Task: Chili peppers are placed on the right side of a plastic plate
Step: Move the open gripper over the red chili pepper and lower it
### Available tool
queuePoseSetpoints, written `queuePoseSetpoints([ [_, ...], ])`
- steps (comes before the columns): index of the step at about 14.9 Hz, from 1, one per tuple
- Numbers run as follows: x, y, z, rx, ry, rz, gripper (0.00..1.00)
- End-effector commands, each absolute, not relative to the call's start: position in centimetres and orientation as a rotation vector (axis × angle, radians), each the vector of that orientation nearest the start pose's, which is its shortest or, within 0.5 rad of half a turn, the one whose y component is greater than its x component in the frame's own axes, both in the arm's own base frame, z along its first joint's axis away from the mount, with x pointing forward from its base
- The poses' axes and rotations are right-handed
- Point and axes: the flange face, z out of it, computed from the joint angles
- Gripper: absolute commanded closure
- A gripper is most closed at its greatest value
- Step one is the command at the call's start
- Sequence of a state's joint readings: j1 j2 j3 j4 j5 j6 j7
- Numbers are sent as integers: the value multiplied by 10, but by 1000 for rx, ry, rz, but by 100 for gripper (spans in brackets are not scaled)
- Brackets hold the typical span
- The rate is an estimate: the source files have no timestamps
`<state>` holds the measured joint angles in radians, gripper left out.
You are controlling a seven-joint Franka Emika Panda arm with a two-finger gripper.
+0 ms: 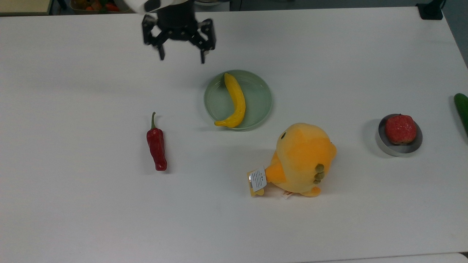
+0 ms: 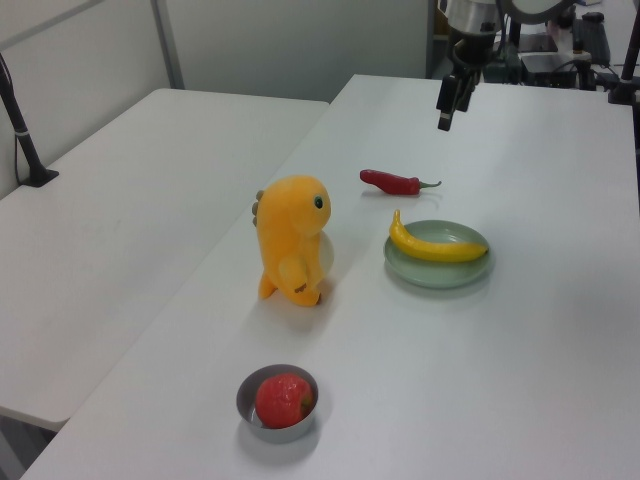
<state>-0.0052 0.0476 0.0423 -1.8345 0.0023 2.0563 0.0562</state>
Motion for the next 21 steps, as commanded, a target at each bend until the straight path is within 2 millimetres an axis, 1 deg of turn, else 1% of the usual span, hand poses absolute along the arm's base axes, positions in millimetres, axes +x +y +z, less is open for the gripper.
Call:
queuePoseSetpoints([
  [1,624,3,475,-3185,-104,-383,0],
  [2,632,-2,464,-3212,-128,-404,0],
  [3,639,-4,447,-3231,-151,-386,0],
  [4,647,-4,423,-3253,-187,-362,0],
  [5,651,-3,413,-3261,-212,-378,0],
  [6,659,-4,410,-3267,-230,-411,0],
  [8,673,-11,398,-3280,-236,-412,0],
  [9,679,-14,395,-3286,-237,-420,0],
  [11,687,-25,388,-3311,-246,-417,0],
  [12,689,-25,382,-3325,-269,-406,0],
  [14,690,-26,382,-3350,-311,-411,0],
  [15,691,-27,376,-3364,-336,-396,0],
  [16,692,-26,360,-3370,-348,-361,0],
  [17,693,-25,351,-3371,-359,-346,0],
  [19,698,-22,342,-3353,-362,-401,0],
  [21,701,-20,329,-3349,-372,-396,0],
])
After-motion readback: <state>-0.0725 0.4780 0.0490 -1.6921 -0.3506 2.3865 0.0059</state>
